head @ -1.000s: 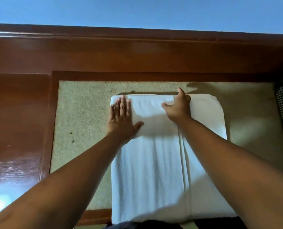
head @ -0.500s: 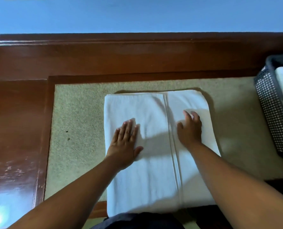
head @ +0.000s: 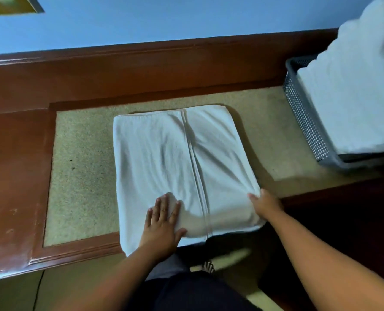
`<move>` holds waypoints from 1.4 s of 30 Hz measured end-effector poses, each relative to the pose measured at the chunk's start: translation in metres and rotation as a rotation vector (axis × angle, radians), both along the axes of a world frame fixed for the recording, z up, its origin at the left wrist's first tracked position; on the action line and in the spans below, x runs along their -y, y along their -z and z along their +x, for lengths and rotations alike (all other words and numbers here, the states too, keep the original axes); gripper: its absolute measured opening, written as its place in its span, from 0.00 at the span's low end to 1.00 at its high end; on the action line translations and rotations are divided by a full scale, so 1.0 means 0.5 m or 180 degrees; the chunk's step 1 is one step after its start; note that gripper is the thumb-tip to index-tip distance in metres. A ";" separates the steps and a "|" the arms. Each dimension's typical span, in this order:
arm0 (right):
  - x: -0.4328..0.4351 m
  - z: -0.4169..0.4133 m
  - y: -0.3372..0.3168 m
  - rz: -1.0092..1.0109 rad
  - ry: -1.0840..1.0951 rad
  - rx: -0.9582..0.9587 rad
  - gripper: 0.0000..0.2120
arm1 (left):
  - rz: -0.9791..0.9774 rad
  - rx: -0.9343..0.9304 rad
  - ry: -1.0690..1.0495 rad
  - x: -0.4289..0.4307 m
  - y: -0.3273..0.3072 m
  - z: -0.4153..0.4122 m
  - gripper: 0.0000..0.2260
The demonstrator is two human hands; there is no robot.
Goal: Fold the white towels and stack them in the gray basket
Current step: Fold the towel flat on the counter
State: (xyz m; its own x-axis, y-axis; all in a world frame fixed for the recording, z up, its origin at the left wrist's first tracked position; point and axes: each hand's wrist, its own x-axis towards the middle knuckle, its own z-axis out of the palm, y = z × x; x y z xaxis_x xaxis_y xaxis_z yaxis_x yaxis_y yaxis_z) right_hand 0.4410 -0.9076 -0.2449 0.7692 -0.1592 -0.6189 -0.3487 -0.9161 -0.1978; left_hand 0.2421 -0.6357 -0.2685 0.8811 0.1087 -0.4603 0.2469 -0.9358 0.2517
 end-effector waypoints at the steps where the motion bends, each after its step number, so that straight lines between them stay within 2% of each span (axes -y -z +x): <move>1: 0.009 0.001 -0.013 0.0247 0.0161 0.0091 0.24 | 0.0020 -0.0039 0.0032 0.018 -0.011 -0.008 0.35; 3: 0.009 -0.005 -0.026 0.0603 0.0535 0.0336 0.27 | 0.0000 -0.0114 0.0015 0.039 -0.025 -0.019 0.34; 6: 0.006 -0.062 -0.031 0.0831 0.0821 0.0226 0.34 | -0.0031 -0.0268 -0.0077 0.065 -0.044 -0.045 0.35; 7: 0.009 -0.082 -0.027 0.0818 0.0820 0.0186 0.33 | -0.0023 -0.0302 -0.0102 0.069 -0.050 -0.053 0.35; 11: 0.030 -0.146 -0.019 0.0698 0.0595 0.0316 0.17 | -0.0028 -0.0222 -0.0416 0.074 -0.081 -0.086 0.30; 14: 0.004 -0.181 -0.025 0.0683 0.0128 0.0664 0.11 | -0.0149 0.0015 -0.1079 0.065 -0.085 -0.102 0.23; 15: -0.017 -0.193 -0.031 0.0797 -0.0047 0.0805 0.12 | -0.0318 0.0087 -0.1434 0.059 -0.080 -0.101 0.19; 17: -0.075 -0.228 -0.051 0.1171 -0.0629 0.0888 0.19 | -0.1191 0.0200 -0.2540 0.047 -0.080 -0.089 0.14; 19: -0.142 -0.269 -0.066 0.1684 -0.1604 0.0467 0.26 | -0.2216 0.0201 -0.3682 0.038 -0.092 -0.072 0.15; 21: -0.196 -0.315 -0.073 0.2129 -0.2429 -0.0322 0.34 | -0.2900 0.0154 -0.4204 0.023 -0.097 -0.057 0.19; 23: -0.214 -0.344 -0.063 0.2253 -0.2656 -0.0674 0.37 | -0.3049 0.0169 -0.4254 0.016 -0.104 -0.045 0.23; 24: -0.212 -0.350 -0.057 0.2199 -0.2561 -0.0688 0.35 | -0.2905 0.0181 -0.4135 0.015 -0.102 -0.040 0.24; 27: -0.169 -0.354 -0.032 0.1502 -0.2506 -0.0363 0.25 | -0.1906 0.0210 -0.3550 0.024 -0.082 -0.031 0.23; 29: -0.122 -0.351 0.000 0.1038 -0.2619 -0.0219 0.22 | -0.1469 0.0161 -0.3241 0.046 -0.073 -0.034 0.20; 35: -0.032 -0.340 0.053 0.0577 -0.2405 -0.0692 0.33 | -0.1769 -0.0330 -0.3314 0.122 -0.013 -0.097 0.13; 39: -0.017 -0.346 0.071 0.0657 -0.2187 -0.0781 0.33 | -0.2108 -0.0760 -0.3516 0.167 0.063 -0.164 0.10; 42: -0.014 -0.346 0.080 0.0513 -0.2303 -0.0716 0.30 | -0.1674 -0.0724 -0.3473 0.165 0.102 -0.210 0.08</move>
State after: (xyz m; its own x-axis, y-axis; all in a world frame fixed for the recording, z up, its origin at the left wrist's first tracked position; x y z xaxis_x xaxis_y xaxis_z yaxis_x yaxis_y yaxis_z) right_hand 0.2680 -0.9007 -0.2850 0.5004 0.4403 -0.7454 0.2779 -0.8971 -0.3434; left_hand 0.1373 -0.7183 -0.3193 0.3392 0.4925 -0.8015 0.9230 -0.0098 0.3846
